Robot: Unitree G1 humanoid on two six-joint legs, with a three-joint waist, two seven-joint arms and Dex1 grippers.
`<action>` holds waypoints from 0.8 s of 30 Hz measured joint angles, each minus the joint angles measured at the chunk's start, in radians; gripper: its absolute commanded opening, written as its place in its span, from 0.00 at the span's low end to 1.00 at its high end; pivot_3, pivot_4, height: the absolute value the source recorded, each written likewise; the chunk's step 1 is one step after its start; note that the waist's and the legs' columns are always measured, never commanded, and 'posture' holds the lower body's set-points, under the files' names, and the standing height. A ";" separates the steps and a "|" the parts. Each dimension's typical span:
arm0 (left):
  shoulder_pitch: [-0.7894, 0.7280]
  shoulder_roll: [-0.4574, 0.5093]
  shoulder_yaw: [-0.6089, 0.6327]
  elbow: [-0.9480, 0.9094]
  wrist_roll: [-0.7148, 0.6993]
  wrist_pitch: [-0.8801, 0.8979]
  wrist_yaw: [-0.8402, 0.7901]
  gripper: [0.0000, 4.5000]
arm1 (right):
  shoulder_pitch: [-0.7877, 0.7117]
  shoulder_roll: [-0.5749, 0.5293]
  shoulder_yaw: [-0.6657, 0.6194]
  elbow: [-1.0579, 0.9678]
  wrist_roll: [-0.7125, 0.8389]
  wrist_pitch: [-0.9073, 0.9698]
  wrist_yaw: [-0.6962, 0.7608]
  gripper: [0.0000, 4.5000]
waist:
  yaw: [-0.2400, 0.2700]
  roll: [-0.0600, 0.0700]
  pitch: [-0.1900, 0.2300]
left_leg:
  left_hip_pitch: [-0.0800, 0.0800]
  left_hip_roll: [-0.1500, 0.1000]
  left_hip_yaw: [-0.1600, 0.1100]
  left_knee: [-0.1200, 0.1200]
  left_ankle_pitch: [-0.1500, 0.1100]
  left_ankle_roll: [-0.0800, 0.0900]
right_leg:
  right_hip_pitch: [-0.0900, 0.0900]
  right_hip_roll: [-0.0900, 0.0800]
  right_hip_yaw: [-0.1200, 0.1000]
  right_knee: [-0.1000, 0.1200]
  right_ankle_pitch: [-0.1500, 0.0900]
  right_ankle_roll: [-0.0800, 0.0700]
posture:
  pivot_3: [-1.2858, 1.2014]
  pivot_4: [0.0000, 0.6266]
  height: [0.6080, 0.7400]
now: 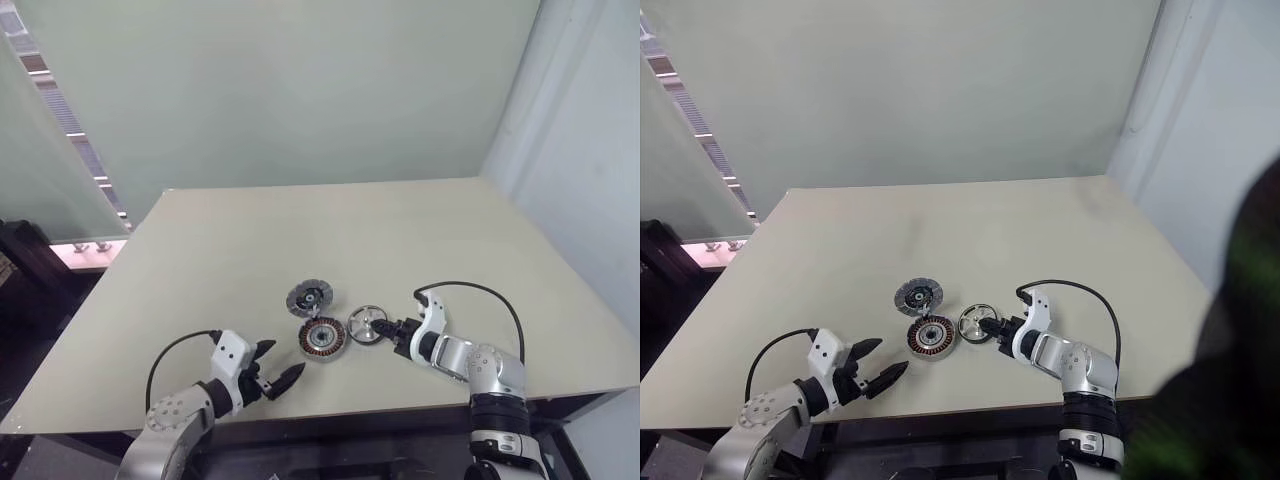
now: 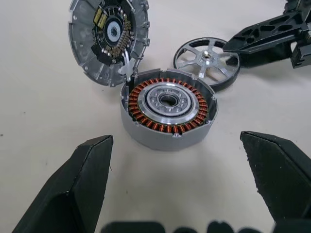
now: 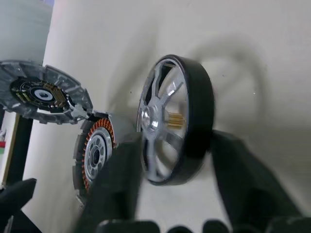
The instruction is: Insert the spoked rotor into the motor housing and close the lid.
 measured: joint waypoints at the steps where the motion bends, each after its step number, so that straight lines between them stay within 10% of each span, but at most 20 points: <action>1: 0.001 0.000 -0.002 0.000 0.000 0.001 -0.003 1.00 | 0.000 0.000 -0.005 0.000 0.008 0.001 -0.003 0.21 | 0.000 0.000 0.000 | 0.000 0.000 0.000 0.000 0.000 0.000 | 0.000 0.000 0.000 0.000 0.000 0.000 | 0.52 0.00 1.00; 24: 0.011 0.002 -0.008 -0.001 -0.001 0.024 -0.032 1.00 | 0.007 0.089 -0.069 -0.146 0.294 0.199 -0.116 0.11 | 0.000 0.002 0.001 | -0.001 0.001 0.000 -0.001 0.000 0.000 | -0.001 0.000 0.000 0.000 0.000 0.000 | 0.52 0.00 1.00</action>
